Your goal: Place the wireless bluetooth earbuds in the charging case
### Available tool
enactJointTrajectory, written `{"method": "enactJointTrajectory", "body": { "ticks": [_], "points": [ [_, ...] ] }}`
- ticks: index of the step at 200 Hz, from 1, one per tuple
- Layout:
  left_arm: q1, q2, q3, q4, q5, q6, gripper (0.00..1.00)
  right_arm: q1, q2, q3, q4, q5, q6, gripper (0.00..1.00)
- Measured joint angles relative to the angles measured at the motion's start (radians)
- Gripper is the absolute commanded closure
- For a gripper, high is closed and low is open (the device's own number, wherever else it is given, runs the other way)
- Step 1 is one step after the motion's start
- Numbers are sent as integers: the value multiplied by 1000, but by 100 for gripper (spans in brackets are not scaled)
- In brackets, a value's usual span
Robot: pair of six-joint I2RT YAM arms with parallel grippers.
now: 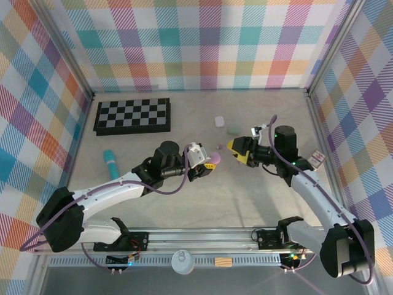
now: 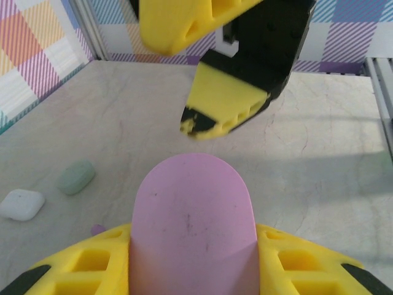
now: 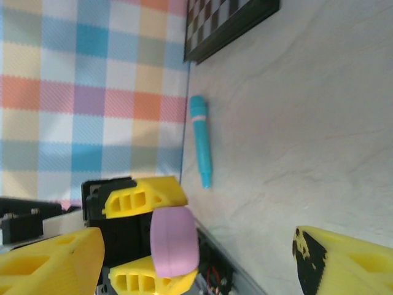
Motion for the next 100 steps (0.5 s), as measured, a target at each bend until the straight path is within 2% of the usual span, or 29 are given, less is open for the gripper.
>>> {"method": "enactJointTrajectory", "body": {
  "ticks": [29,73,86,100],
  "points": [
    [0,0,2,0,14,-1,70,93,68,0,90,-8,57,28],
    [0,-6,2,0,5,-1,70,122,123,-5,187,-20,132,67],
    [0,-6,2,-2,2,-1,70,123,123,-6,210,-26,138,73],
    [0,-7,2,2,-2,-1,70,122,123,-6,223,-29,147,74]
  ]
}}
